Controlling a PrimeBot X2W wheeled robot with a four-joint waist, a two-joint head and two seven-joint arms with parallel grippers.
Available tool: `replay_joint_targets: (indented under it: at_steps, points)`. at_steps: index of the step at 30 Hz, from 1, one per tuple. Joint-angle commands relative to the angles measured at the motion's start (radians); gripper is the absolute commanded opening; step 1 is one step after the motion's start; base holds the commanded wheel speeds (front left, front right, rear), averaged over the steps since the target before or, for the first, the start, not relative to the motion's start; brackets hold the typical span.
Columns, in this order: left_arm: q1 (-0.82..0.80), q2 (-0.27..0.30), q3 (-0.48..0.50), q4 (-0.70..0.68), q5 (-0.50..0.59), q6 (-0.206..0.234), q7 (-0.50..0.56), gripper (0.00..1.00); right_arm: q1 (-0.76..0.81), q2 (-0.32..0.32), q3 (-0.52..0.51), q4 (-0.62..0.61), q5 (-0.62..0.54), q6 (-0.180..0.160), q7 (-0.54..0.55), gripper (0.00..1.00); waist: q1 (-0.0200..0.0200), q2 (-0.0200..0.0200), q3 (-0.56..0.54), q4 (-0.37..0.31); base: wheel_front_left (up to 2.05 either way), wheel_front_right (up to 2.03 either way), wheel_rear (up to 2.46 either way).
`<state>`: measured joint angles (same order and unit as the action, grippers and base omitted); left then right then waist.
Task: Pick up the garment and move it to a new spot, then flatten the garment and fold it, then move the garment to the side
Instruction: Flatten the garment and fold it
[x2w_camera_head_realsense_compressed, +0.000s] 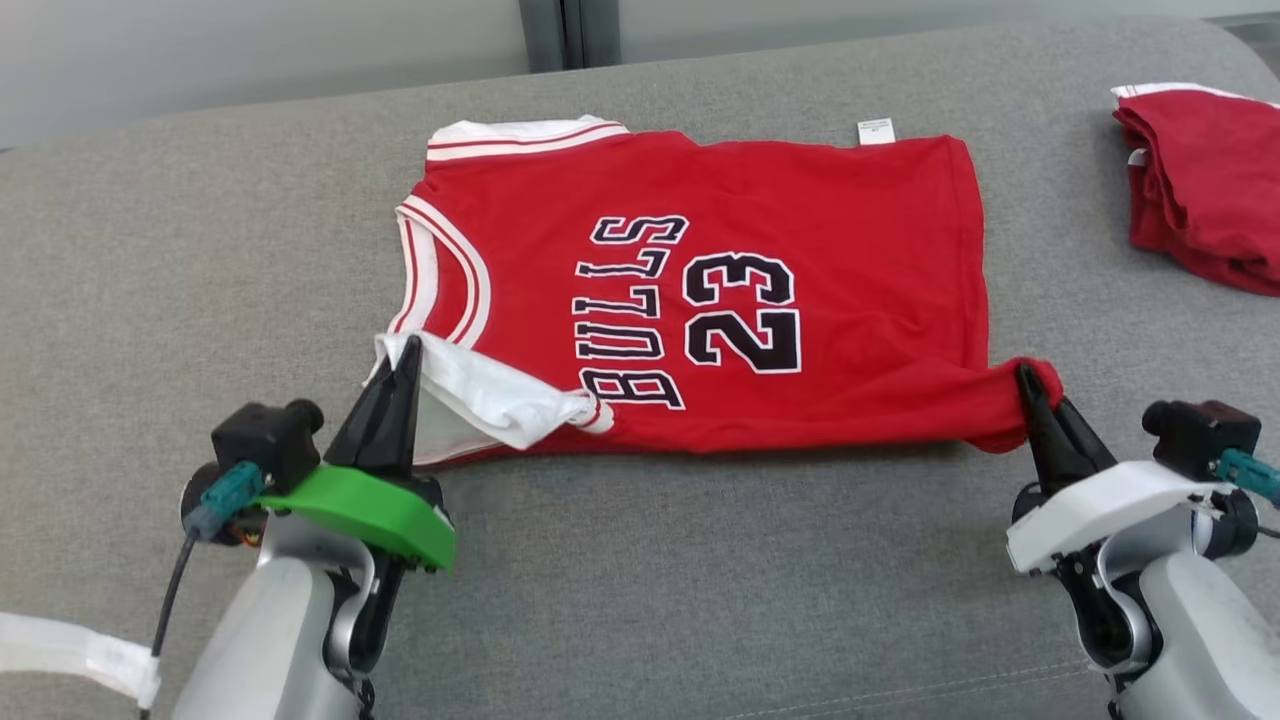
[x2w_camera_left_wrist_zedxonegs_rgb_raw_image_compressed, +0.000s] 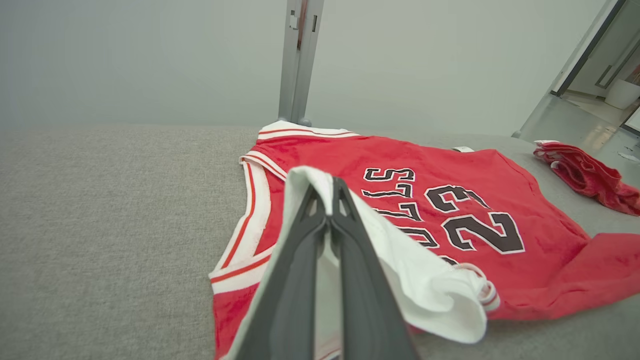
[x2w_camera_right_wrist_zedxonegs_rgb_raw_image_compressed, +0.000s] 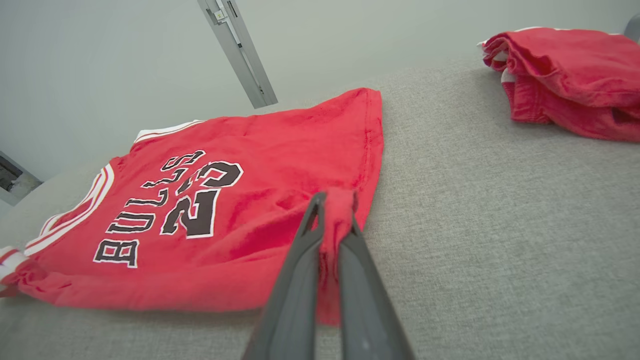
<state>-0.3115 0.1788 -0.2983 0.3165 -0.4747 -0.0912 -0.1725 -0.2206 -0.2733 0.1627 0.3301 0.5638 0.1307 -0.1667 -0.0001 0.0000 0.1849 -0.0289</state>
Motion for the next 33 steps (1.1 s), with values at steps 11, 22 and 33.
replay_joint_targets:
  at_steps: [11, 22, 33]
  points:
    - [-0.266, 0.003, -0.027, 0.294, 0.003, -0.031, -0.047, 0.00, -0.187, 0.032, 0.029, 0.114, -0.034, 0.000, -0.008, 0.00, 0.0001, 0.0000, 0.105, -0.029, 0.00, 0.00, 0.00]
    - [-0.246, -0.017, -0.008, 0.374, 0.008, -0.038, -0.092, 1.00, -0.145, 0.003, 0.028, 0.165, -0.074, 0.000, -0.081, 1.00, 0.0001, 0.0000, 0.061, -0.004, 0.00, 0.00, 0.00]
    - [-0.069, -0.019, 0.055, 0.325, 0.026, -0.038, -0.092, 1.00, -0.068, 0.001, 0.019, 0.160, -0.108, 0.000, -0.062, 1.00, 0.0001, 0.0000, 0.059, 0.008, 0.00, 0.00, 0.00]
